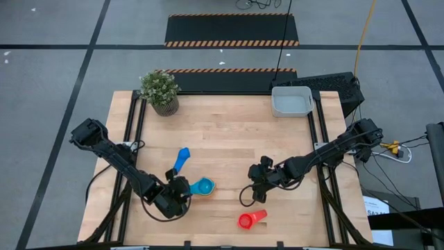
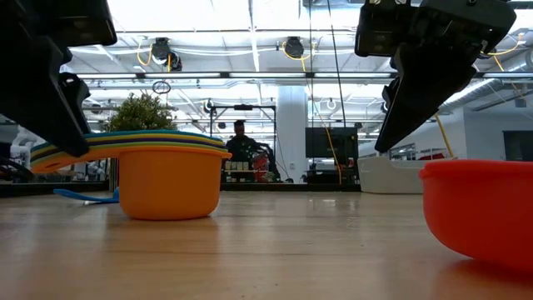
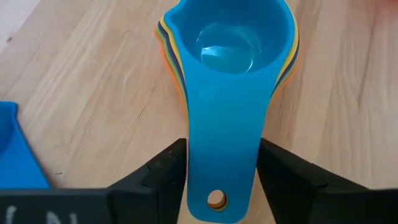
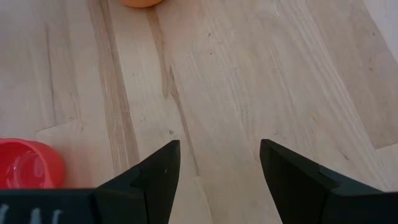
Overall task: Nest measuring cups in basket
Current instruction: Adjust the stacked measuring cup on the table, then stack the red measuring cup on the light blue measuring cup
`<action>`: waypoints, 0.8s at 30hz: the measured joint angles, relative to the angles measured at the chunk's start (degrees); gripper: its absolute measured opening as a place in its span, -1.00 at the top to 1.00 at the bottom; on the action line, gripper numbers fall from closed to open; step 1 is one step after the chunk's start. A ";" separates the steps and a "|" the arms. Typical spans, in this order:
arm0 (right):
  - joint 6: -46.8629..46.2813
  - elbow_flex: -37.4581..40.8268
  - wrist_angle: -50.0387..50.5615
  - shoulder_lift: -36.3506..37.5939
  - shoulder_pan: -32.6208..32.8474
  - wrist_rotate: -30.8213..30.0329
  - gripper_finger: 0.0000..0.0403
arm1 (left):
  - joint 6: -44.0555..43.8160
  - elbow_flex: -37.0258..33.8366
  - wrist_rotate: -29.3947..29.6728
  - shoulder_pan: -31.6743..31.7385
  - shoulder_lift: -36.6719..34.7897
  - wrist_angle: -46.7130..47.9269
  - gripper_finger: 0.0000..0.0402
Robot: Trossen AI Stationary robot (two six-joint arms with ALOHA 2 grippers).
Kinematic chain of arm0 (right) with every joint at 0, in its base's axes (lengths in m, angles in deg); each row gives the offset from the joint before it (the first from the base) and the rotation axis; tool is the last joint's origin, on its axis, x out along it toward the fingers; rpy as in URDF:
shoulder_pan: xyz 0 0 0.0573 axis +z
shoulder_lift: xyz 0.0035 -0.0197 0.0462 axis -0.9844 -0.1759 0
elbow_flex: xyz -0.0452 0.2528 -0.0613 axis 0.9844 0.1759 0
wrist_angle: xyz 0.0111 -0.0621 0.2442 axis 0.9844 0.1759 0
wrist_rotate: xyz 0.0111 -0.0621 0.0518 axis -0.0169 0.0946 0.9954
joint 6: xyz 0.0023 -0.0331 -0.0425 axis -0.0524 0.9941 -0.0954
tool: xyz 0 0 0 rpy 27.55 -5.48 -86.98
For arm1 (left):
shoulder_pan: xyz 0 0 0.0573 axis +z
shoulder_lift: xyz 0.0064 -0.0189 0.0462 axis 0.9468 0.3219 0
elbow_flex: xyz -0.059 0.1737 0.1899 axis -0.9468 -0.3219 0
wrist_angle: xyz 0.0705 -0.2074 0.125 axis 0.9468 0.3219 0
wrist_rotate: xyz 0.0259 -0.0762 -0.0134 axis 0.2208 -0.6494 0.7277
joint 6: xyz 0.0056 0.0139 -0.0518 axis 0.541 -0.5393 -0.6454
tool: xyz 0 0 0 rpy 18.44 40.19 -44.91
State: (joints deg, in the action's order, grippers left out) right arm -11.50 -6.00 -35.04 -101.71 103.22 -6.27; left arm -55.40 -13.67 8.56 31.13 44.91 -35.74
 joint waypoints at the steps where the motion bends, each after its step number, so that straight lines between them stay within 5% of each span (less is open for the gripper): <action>1: -0.01 0.00 0.00 0.00 0.00 0.00 -0.05 | -0.21 0.00 0.00 0.00 0.00 0.00 0.00; 12: -0.01 0.00 0.00 0.00 0.00 -0.02 -0.05 | -1.66 -0.51 0.13 0.00 -0.03 -0.20 -0.41; 24: -1.10 0.00 -2.38 0.00 0.47 0.09 -0.05 | 0.32 -3.91 -0.48 -1.25 -0.04 -4.09 -0.42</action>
State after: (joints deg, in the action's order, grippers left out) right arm -12.60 -6.00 -37.42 -101.71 103.70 -6.18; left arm -55.08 -17.59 8.08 29.88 44.86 -39.83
